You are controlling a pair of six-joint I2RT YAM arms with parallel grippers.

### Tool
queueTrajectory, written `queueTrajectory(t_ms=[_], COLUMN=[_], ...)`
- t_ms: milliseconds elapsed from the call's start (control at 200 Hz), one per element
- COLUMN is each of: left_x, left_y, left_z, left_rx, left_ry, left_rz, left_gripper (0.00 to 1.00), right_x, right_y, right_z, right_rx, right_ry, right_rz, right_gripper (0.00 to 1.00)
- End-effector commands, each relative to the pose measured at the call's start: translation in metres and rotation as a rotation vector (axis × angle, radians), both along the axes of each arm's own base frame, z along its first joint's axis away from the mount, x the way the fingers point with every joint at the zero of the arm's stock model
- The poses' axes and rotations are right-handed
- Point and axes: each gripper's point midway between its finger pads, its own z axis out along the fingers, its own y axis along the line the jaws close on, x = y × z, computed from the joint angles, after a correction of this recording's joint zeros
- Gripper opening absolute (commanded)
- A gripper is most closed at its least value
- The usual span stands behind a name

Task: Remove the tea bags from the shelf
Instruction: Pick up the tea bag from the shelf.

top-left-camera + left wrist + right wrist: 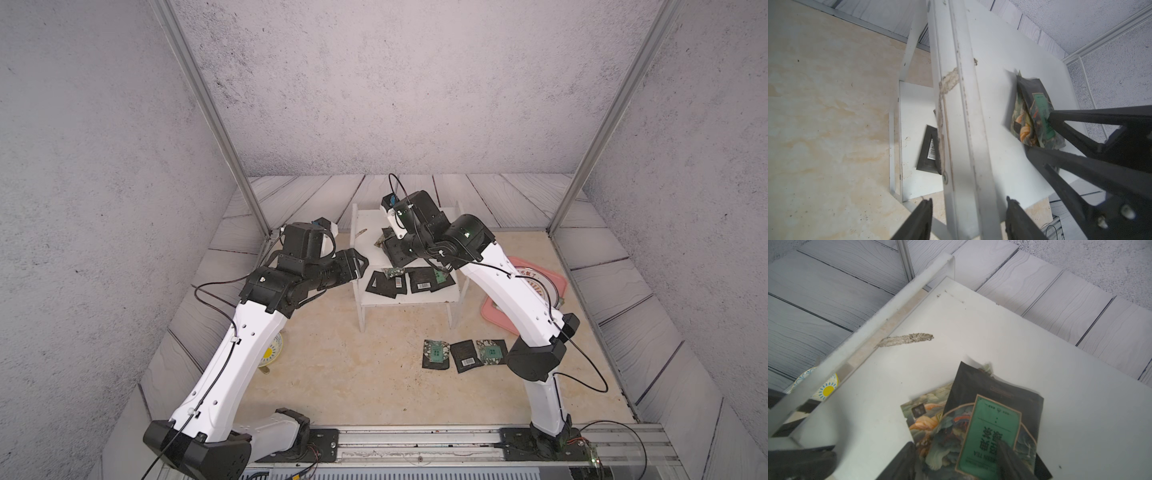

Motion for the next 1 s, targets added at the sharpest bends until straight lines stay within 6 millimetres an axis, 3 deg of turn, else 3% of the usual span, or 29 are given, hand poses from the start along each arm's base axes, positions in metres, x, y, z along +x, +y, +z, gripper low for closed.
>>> queueTrajectory(t_ms=[0,400,651,841,996], left_x=[-0.001,-0.001,-0.001,-0.001,-0.002], left_y=[0.002,0.003,0.003,0.003,0.004], left_z=[0.003,0.002,0.002,0.001,0.001], left_rx=[-0.011,-0.009,-0.009,-0.009,-0.012], left_ry=[-0.011,-0.01,-0.009,-0.007,-0.007], left_rz=[0.005,0.009,0.008,0.01,0.013], left_gripper=[0.6,0.6,0.6,0.6,0.6], right_x=[-0.008,-0.01,-0.013,-0.019,-0.022], right_y=[-0.01,-0.013,-0.015,-0.013,-0.012], right_z=[-0.027,-0.02,-0.01,-0.007,-0.007], right_rx=[-0.087,-0.072,-0.046,-0.019,0.003], right_ry=[0.065,0.055,0.046,0.069,0.096], right_rz=[-0.006,-0.007,-0.003,0.013,0.013], right_gripper=[0.58,0.37,0.31,0.32,0.49])
